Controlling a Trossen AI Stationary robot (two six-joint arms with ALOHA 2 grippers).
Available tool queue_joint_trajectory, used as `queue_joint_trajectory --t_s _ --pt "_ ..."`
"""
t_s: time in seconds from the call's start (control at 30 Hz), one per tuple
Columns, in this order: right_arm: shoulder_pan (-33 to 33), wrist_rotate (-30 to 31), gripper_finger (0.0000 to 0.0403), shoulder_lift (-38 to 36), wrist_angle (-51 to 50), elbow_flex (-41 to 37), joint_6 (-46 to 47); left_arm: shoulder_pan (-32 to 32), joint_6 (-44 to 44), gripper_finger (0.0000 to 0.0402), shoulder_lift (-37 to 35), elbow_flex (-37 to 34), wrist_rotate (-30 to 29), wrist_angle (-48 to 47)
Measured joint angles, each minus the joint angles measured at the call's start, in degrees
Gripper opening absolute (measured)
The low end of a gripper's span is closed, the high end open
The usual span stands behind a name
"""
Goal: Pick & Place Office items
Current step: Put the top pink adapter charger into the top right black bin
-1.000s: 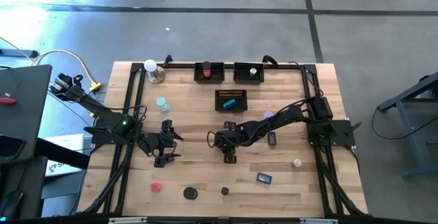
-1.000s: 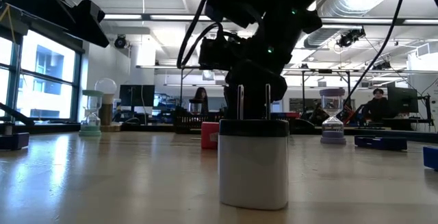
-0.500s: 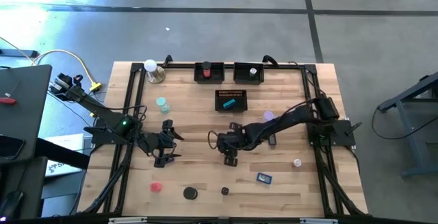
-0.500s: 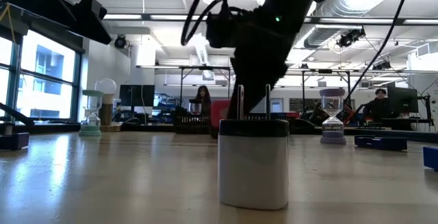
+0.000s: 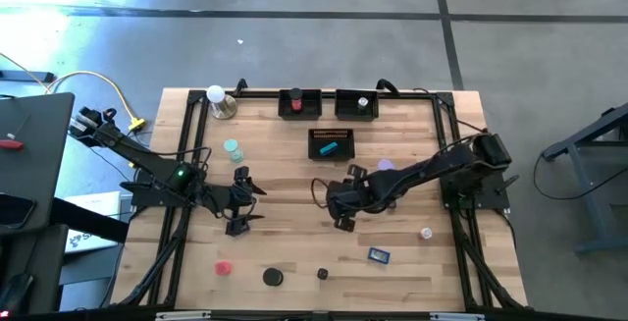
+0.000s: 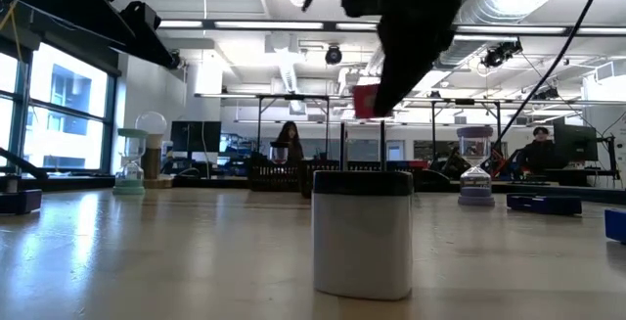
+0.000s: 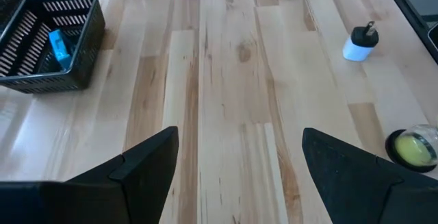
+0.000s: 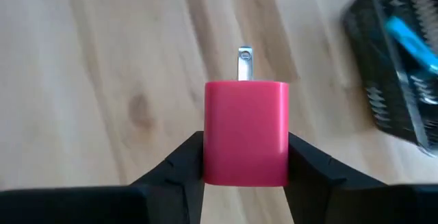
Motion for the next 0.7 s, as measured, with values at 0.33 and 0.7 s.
queue_joint_trajectory --t_s 0.33,0.7 --pt "0.3 6.2 0.0140 -6.7 -12.1 0.0 6.7 -0.1 -0.4 0.0303 0.0 0.0 0.0 0.1" --pt "-5.0 12.5 0.0141 -12.1 -25.4 0.0 15.9 -0.1 -3.5 0.0303 0.0 0.0 0.1 0.6"
